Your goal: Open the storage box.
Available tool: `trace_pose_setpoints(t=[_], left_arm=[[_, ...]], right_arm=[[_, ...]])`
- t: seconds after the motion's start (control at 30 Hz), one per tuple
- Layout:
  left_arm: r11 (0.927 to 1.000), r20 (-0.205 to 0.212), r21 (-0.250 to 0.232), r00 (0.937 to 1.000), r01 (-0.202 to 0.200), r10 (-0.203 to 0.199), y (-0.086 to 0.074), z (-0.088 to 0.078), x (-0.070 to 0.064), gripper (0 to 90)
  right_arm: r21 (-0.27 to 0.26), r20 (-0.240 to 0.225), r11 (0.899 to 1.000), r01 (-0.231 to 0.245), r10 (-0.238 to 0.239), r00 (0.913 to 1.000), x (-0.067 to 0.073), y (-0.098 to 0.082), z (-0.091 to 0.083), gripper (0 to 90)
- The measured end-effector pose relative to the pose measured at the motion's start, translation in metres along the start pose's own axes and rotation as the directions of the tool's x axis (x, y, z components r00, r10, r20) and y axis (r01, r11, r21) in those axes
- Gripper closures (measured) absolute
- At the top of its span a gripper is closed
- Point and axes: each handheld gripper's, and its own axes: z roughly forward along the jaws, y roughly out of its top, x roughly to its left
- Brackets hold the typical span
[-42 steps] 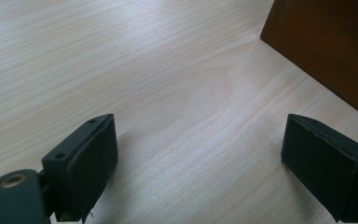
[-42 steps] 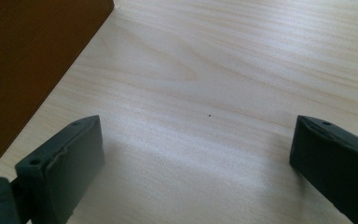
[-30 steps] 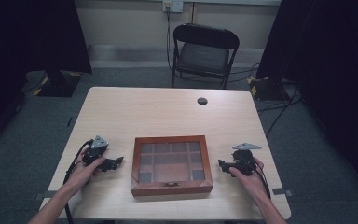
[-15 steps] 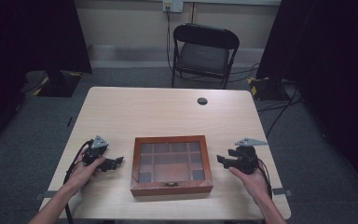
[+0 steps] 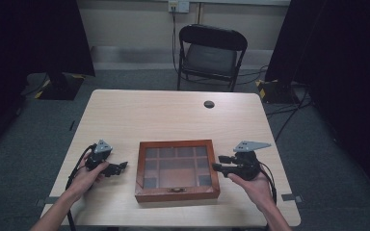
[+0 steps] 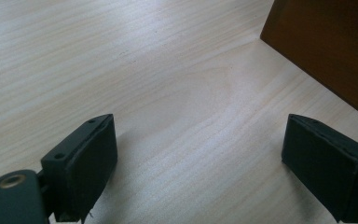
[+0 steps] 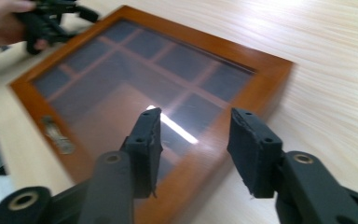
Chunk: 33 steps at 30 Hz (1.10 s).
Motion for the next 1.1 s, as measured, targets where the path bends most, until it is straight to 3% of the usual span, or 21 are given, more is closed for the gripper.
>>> trace_pose_setpoints(t=[0.23,0.27,0.43,0.53,0.57,0.6,0.63,0.67,0.83,0.87,1.0,1.1], left_arm=[[1.0000,0.000,-0.001,1.0000,0.002,-0.002,0.000,0.000,0.000,9.8],[1.0000,0.000,-0.001,1.0000,0.001,-0.001,0.000,0.000,0.000,9.7],[1.0000,0.000,-0.001,1.0000,0.002,-0.002,0.000,0.000,0.000,9.7],[1.0000,-0.001,-0.002,1.0000,0.002,-0.002,0.000,0.000,0.000,9.7],[1.0000,-0.001,-0.002,1.0000,0.002,-0.002,0.000,0.000,0.000,9.7],[1.0000,0.000,0.000,1.0000,0.001,-0.001,0.000,0.000,0.000,9.7],[1.0000,0.000,0.000,1.0000,0.001,-0.001,0.000,0.000,0.000,9.7],[1.0000,-0.002,0.000,1.0000,0.001,-0.001,0.000,0.000,0.000,9.7],[1.0000,-0.001,0.000,1.0000,-0.001,0.001,0.000,0.000,0.000,9.6],[1.0000,0.004,-0.001,1.0000,-0.002,0.002,0.000,0.000,0.001,9.5],[1.0000,0.011,0.001,0.9999,-0.009,0.009,0.001,0.001,0.002,8.4],[1.0000,0.009,0.001,0.9999,-0.009,0.009,0.001,0.001,0.002,8.1]], right_arm=[[0.004,-0.089,0.999,0.054,-0.053,0.9946,0.019,0.011,0.009,62.6],[0.013,-0.125,0.997,0.076,-0.074,0.9894,0.025,0.016,0.013,65.5],[0.023,-0.190,0.993,0.117,-0.110,0.9756,0.039,0.029,0.027,68.7],[0.050,-0.245,0.986,0.156,-0.140,0.9593,0.048,0.035,0.040,68.3],[0.050,-0.245,0.986,0.156,-0.140,0.9593,0.048,0.035,0.040,68.3],[0.066,-0.267,0.982,0.179,-0.155,0.9510,0.055,0.036,0.047,68.8],[0.066,-0.267,0.982,0.179,-0.155,0.9510,0.055,0.036,0.047,68.8],[0.063,-0.292,0.981,0.184,-0.159,0.9433,0.061,0.033,0.053,72.0],[0.092,-0.314,0.969,0.227,-0.188,0.9304,0.069,0.027,0.062,77.0],[0.098,-0.332,0.967,0.234,-0.190,0.9239,0.072,0.023,0.065,78.8],[0.133,-0.340,0.958,0.254,-0.197,0.9196,0.074,0.014,0.072,79.8],[0.141,-0.346,0.957,0.255,-0.194,0.9180,0.073,0.010,0.075,79.7]])
